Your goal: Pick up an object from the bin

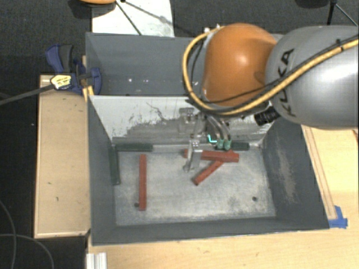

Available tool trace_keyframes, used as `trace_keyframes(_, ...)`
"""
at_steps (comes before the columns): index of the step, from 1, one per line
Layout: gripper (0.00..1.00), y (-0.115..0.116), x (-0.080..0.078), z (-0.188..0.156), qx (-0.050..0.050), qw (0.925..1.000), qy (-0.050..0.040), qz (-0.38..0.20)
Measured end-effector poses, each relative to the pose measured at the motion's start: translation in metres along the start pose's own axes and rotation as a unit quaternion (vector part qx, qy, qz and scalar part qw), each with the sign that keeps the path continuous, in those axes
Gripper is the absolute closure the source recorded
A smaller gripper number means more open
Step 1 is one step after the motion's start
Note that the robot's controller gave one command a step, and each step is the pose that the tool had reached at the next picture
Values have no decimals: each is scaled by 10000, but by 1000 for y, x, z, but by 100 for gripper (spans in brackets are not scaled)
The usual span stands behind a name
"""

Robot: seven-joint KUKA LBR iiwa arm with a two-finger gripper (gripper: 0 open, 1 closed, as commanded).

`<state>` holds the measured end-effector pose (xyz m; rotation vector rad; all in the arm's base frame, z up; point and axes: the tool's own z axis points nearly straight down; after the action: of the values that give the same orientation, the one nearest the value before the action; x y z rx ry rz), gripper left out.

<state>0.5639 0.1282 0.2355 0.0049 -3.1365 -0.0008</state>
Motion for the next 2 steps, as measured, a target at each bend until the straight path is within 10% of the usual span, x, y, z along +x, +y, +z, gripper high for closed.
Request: trace_keyframes(2,0,1,-2,-4,1,9984,-43,-564)
